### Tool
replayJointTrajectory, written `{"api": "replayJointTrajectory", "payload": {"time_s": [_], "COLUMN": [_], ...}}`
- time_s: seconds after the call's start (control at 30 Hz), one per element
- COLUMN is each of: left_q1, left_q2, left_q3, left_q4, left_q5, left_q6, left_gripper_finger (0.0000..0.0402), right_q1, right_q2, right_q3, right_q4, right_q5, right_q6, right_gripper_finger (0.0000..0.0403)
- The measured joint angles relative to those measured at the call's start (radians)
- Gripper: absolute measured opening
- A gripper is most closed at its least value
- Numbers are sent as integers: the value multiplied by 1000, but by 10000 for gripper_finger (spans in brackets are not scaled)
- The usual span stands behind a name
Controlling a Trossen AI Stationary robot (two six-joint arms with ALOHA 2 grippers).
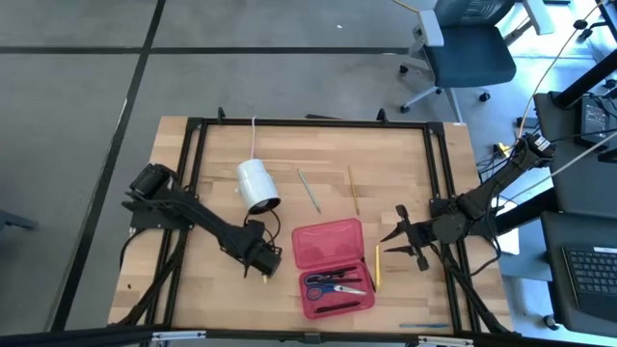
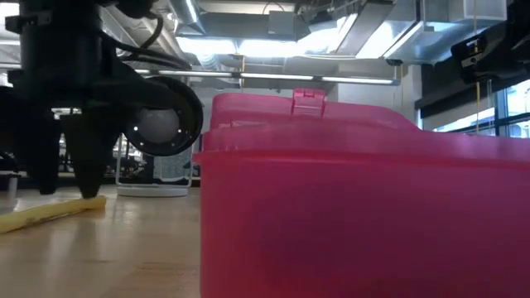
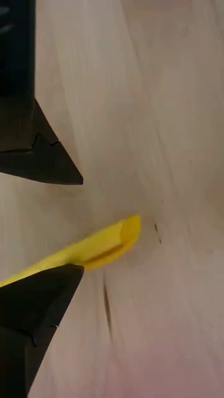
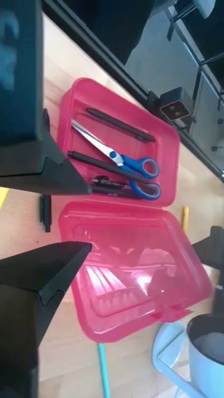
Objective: Pick & place school supplies into a supply box
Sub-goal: Put the yellow pen into the pink supply box
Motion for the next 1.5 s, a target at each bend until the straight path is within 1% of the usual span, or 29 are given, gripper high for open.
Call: {"api": "replayJointTrajectory", "payload": {"time_s": [0.2, 0.4, 0.5, 0.7, 0.8, 0.93, 1.33, 1.5], "left_q1": [9, 13, 13, 13, 14, 8, 9, 9], "left_q2": [6, 5, 6, 45, 54, 43, 35, 35], "left_q3": [-1, -1, -1, 3, 3, 1, -1, -1], "left_q4": [38, 35, 35, 49, 50, 53, 58, 60], "left_q5": [-3, 6, 28, 39, 48, 8, 4, 2], "left_q6": [-8, -23, -23, -23, 4, 34, 23, 30], "left_gripper_finger": [216, 219, 217, 215, 217, 218, 217, 199], "right_q1": [0, 0, 0, 0, 0, 0, 0, 0], "right_q2": [0, 0, 0, 0, 0, 0, 0, 0], "right_q3": [0, 0, 0, 0, 0, 0, 0, 0], "right_q4": [-7, -8, -8, -10, -13, -16, -17, -17], "right_q5": [0, 0, 0, 0, 0, 0, 0, 0], "right_q6": [-1, -1, -1, -1, -1, -1, -1, 0], "right_gripper_finger": [133, 133, 133, 133, 133, 133, 133, 133]}}
